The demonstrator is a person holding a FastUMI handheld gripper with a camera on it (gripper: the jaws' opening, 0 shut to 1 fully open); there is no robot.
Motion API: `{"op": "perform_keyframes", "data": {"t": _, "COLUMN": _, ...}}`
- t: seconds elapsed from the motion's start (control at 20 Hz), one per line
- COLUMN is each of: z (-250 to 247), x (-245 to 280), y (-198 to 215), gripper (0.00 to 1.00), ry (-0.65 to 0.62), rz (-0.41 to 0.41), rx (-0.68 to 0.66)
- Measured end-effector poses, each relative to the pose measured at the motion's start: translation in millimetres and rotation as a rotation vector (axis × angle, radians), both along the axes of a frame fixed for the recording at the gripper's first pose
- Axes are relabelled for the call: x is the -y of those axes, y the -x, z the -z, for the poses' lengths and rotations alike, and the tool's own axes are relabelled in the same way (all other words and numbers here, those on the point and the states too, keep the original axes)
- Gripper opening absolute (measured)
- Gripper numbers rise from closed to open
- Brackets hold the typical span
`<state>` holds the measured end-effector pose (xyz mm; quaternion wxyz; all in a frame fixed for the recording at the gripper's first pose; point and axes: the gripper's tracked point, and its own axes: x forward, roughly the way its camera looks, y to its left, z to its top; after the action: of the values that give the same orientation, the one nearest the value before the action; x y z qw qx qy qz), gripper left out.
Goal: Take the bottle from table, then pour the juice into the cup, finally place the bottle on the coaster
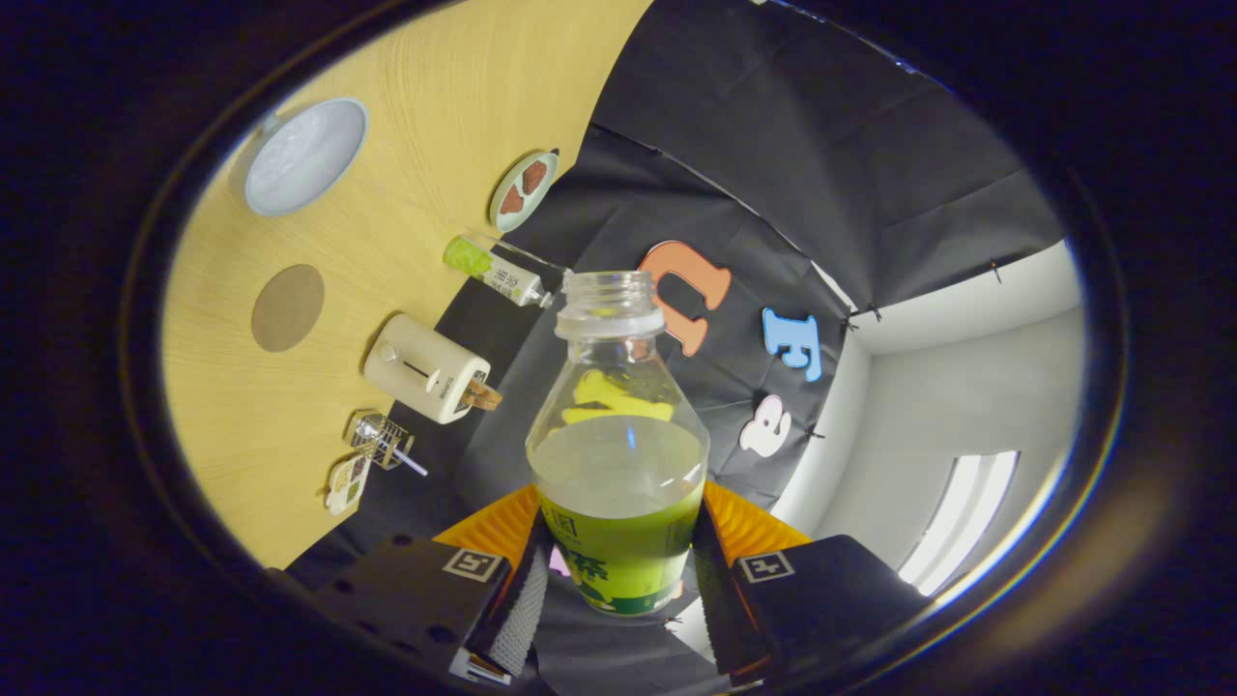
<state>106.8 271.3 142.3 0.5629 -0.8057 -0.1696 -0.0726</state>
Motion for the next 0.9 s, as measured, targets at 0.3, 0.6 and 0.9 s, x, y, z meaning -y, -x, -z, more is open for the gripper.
{"op": "perform_keyframes", "data": {"t": 0.3, "z": -3.3, "x": -2.5, "y": 1.3, "gripper": 0.74, "ry": 0.003, "rz": -0.010, "rx": 0.007}}
{"op": "perform_keyframes", "data": {"t": 0.6, "z": -4.1, "x": -7.7, "y": 2.1, "gripper": 0.74, "ry": 0.001, "rz": -0.016, "rx": 0.008}}
{"op": "perform_keyframes", "data": {"t": 0.9, "z": 9.4, "x": -5.8, "y": -0.8, "gripper": 0.74, "ry": -0.055, "rz": -0.019, "rx": -0.030}}
